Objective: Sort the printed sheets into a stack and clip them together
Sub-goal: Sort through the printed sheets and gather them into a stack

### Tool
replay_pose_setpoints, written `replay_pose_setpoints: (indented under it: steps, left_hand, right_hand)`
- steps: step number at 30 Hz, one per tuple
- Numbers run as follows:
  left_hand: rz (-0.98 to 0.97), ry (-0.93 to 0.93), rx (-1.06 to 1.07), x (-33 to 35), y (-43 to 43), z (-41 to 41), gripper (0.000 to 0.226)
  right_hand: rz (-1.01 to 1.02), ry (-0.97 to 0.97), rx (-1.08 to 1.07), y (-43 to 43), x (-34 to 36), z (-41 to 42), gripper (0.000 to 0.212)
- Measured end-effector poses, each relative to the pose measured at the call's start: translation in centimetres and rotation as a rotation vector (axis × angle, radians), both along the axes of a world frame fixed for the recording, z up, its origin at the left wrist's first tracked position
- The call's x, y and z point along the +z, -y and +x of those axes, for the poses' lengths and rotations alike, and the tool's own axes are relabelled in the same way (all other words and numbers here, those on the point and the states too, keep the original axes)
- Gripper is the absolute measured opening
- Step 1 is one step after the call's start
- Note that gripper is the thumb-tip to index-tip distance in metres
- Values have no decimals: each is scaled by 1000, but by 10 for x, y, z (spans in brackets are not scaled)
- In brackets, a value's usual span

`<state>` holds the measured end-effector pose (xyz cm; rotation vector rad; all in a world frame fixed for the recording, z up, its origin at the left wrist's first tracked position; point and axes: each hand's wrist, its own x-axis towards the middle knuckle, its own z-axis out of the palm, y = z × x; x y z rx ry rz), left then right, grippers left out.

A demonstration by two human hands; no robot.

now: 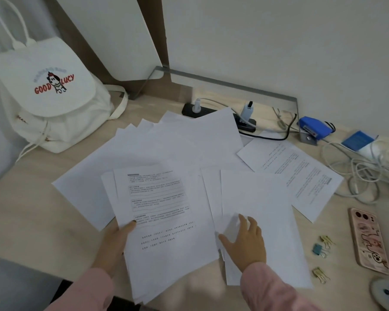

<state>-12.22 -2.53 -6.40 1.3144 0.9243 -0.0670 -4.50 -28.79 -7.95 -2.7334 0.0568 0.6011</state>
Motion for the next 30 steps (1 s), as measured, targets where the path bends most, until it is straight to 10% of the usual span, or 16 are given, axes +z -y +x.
replay_pose_setpoints:
  steps: [15,20,30]
  left_hand:
    - [10,-8,30,-6,-12,-22,33]
    - [1,-16,35,-6,-15,-21,29]
    - [-11,5,10,-1,-17,-19,27]
  right_hand:
    - [-361,-155,182,-31,-11,-13,84]
    - [-200,-104,131,-24,28,11,44]
    - [428,-130,230,-15,143,39,41]
